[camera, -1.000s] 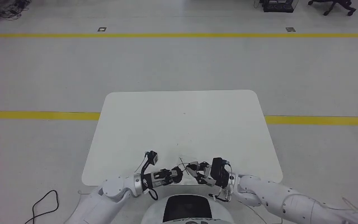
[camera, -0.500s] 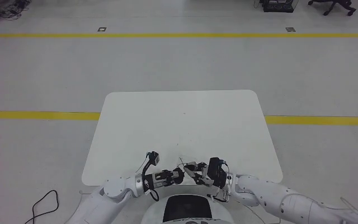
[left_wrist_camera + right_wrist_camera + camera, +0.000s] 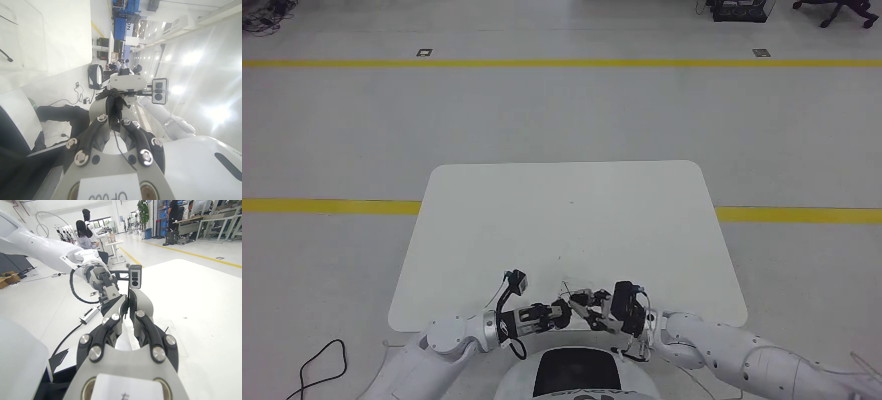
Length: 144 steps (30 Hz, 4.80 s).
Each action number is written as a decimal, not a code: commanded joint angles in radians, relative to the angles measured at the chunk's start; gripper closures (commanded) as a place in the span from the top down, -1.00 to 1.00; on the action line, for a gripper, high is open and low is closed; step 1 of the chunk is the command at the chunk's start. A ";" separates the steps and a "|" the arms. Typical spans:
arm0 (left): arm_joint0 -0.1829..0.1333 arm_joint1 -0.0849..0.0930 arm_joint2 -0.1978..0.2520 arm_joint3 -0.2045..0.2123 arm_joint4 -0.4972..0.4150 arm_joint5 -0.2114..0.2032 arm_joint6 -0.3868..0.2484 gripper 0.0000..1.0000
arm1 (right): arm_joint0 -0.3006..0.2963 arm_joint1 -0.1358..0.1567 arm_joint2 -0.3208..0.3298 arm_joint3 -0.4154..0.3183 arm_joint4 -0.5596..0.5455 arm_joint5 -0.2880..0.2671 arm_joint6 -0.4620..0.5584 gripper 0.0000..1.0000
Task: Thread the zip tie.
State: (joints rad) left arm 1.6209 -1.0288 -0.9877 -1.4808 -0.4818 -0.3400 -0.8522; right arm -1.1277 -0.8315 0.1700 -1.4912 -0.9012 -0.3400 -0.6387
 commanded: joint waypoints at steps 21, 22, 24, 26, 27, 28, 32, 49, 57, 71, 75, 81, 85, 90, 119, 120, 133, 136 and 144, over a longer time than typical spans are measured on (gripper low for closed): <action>0.044 0.014 -0.062 -0.041 -0.110 0.013 -0.008 -1.00 | -0.026 0.053 0.000 0.013 -0.057 0.000 -0.125 1.00; 0.046 0.015 -0.067 -0.043 -0.126 0.012 -0.018 -1.00 | -0.027 0.054 0.000 0.006 -0.032 0.000 -0.130 1.00; 0.055 0.019 -0.082 -0.045 -0.152 0.004 -0.035 -1.00 | -0.031 0.062 0.000 -0.002 0.003 0.000 -0.133 1.00; 0.070 0.026 -0.111 -0.052 -0.184 0.000 -0.061 -1.00 | -0.023 0.079 0.000 -0.025 0.032 0.000 -0.112 1.00; 0.078 0.029 -0.126 -0.056 -0.194 0.000 -0.066 -1.00 | -0.021 0.088 0.000 -0.045 0.046 0.000 -0.092 1.00; 0.087 0.032 -0.141 -0.061 -0.204 0.000 -0.073 -1.00 | -0.012 0.098 0.000 -0.064 0.059 0.000 -0.078 1.00; 0.133 0.041 -0.211 -0.083 -0.245 0.000 -0.108 -1.00 | 0.030 0.148 0.000 -0.146 0.143 0.000 0.025 1.00; 0.163 0.026 -0.265 -0.058 -0.267 0.000 -0.162 -1.00 | 0.271 0.150 0.005 -0.253 0.906 0.000 0.968 1.00; 0.143 0.017 -0.254 -0.030 -0.277 0.000 -0.181 -1.00 | 0.158 0.090 0.222 -0.147 1.229 0.000 1.308 1.00; 0.115 0.010 -0.228 -0.005 -0.275 0.002 -0.185 -1.00 | -0.007 0.020 0.548 -0.014 1.518 0.000 1.723 1.00; 0.115 0.010 -0.228 -0.005 -0.275 0.002 -0.185 -1.00 | -0.007 0.020 0.548 -0.014 1.518 0.000 1.723 1.00; 0.111 0.009 -0.218 -0.011 -0.270 0.011 -0.163 -1.00 | -0.016 0.017 0.548 -0.023 1.527 0.000 1.710 1.00; 0.101 0.005 -0.195 -0.009 -0.284 0.006 -0.169 -1.00 | -0.030 0.001 0.553 0.025 1.631 0.000 1.784 1.00; 0.083 -0.003 -0.163 0.001 -0.316 0.000 -0.191 -1.00 | -0.012 -0.044 0.549 0.148 1.757 0.000 1.920 1.00; 0.010 -0.063 -0.065 0.013 -0.419 0.000 -0.127 -1.00 | -0.017 -0.212 0.571 0.363 1.865 0.000 1.989 1.00; 0.005 -0.071 -0.060 0.019 -0.435 0.000 -0.128 -1.00 | -0.022 -0.217 0.577 0.370 1.879 0.000 1.997 1.00; -0.029 -0.167 -0.064 0.085 -0.447 0.000 -0.174 -1.00 | -0.031 -0.272 0.598 0.443 1.920 0.000 2.029 1.00; -0.029 -0.167 -0.063 0.083 -0.448 0.002 -0.169 -1.00 | -0.034 -0.273 0.601 0.434 1.926 0.000 2.016 1.00; -0.025 -0.190 -0.058 0.077 -0.556 0.000 -0.188 -1.00 | -0.067 -0.283 0.625 0.401 2.000 0.010 2.029 1.00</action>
State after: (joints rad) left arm 1.5958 -1.2143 -1.0465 -1.4079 -1.0243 -0.3401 -1.0338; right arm -1.1955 -1.1135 0.7978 -1.0913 1.0981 -0.3315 1.3908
